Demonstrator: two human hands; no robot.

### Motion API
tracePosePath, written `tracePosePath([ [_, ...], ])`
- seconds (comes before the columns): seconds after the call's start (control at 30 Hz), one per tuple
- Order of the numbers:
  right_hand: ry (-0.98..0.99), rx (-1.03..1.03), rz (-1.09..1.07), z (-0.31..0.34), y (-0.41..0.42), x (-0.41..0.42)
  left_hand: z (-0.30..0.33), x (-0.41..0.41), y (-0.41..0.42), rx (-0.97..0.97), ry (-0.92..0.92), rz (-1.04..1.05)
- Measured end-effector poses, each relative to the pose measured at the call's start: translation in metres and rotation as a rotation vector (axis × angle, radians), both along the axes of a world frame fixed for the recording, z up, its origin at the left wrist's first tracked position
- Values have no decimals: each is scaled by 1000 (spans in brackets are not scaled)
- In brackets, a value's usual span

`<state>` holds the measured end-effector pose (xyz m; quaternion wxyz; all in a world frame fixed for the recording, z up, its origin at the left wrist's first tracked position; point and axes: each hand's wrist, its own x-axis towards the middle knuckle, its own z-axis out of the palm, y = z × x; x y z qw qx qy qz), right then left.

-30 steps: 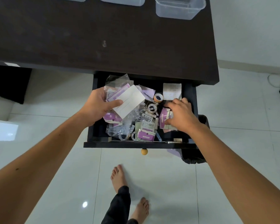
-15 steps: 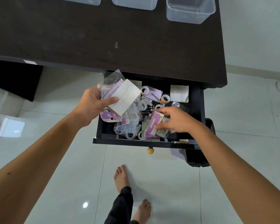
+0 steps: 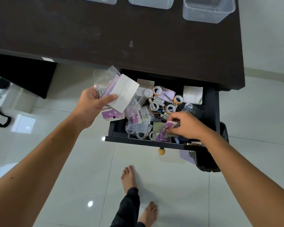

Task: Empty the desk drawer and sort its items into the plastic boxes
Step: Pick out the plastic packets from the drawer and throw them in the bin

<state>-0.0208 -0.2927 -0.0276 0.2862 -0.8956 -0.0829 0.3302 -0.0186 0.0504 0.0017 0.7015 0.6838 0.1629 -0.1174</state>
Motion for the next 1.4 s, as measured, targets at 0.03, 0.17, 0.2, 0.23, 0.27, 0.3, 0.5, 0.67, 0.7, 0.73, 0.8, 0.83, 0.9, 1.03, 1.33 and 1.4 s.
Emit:
tracePosePath([
  [0.03,21,28,-25,6,1,3,0,-1,4,-12,2,17],
  [0.17,92,212,-112,22,20,19,0,-5,19,-43,6,79],
  [0.2,93,236,-115,22,29,22,0,-7,22,-45,7,85],
  [0.23,88,245,-108,22,40,26,0,-8,25,-47,7,88],
  [0.27,84,249,-95,20,51,29,-1,-9,28,-49,10,90],
  [0.3,82,239,-76,18,61,31,-1,-10,30,-51,16,94],
  [0.5,-64,-48,121,-13,92,35,-11,-13,41,-27,56,108],
  [0.67,-283,-101,175,-22,88,27,-18,-14,41,-8,66,105],
  [0.7,-290,-93,177,-23,87,26,-19,-14,41,-6,70,107],
  [0.73,-280,-81,178,-24,87,26,-19,-14,41,-3,73,109],
  [0.8,-237,-47,165,-26,86,26,-20,-14,38,-3,74,115],
  [0.83,-217,-31,152,-25,85,26,-18,-14,36,-3,77,120],
  [0.9,-220,-31,174,-23,86,25,-15,-15,32,-1,81,129],
  [1.03,-302,-54,261,-21,91,22,-12,-17,30,1,91,126],
  [1.33,-206,42,146,-15,85,18,-6,-18,21,20,80,95],
  [1.4,-128,105,91,-9,81,16,-7,-19,23,20,71,87],
])
